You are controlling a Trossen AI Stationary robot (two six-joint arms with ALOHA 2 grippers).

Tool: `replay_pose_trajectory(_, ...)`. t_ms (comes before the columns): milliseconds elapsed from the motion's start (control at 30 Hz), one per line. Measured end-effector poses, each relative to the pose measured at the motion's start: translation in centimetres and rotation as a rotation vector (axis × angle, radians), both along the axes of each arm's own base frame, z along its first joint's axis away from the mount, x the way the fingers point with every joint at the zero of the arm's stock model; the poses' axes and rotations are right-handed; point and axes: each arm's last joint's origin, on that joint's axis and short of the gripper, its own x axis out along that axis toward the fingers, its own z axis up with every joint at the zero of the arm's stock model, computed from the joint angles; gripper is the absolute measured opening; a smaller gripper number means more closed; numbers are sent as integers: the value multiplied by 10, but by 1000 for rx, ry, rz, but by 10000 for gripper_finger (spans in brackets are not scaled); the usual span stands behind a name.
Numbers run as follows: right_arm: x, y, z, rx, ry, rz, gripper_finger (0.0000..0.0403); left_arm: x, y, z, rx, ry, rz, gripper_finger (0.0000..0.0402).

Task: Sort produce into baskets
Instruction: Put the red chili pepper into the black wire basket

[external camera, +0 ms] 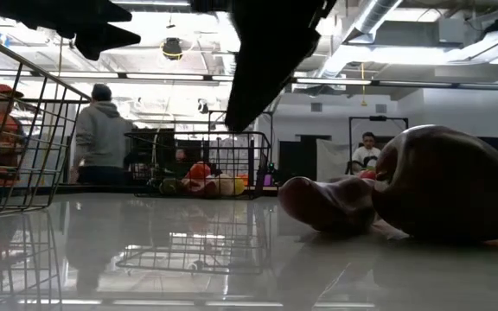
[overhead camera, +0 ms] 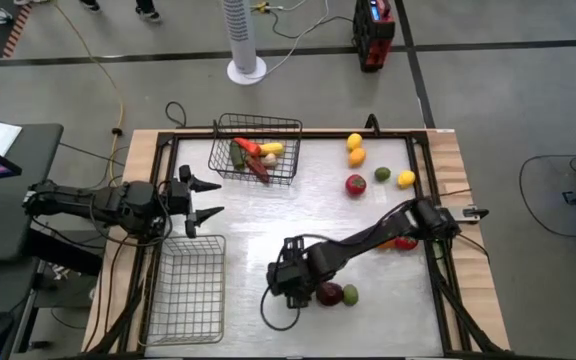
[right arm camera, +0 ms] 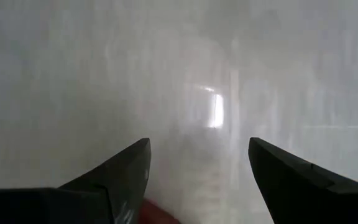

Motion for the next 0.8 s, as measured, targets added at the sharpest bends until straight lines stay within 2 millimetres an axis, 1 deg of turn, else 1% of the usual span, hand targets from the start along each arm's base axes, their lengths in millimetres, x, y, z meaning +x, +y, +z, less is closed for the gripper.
replay_pose_trajectory(100,12,7,5,6,-15,5,300,0,-1,0,-23,-1,-32,279)
replay_pose_trajectory(200,20,10,9,7,-14,7,300,0,-2,0,-43,-8,-76,279)
replay_pose_trajectory(300,23,7,8,-8,6,-6,300,1,-4,0,-49,-8,-125,279)
replay_pose_trajectory(367,27,4,14,6,-16,-30,300,1,-5,0,-61,-8,-157,279)
replay_pose_trajectory(500,28,4,22,16,-36,-38,300,0,-7,1,-81,-13,-245,279)
replay_pose_trajectory(667,28,4,22,7,-38,-42,300,0,-9,2,-86,-18,-294,279)
replay_pose_trajectory(800,27,4,20,-1,-20,-42,300,-1,-9,-3,-86,34,-311,279)
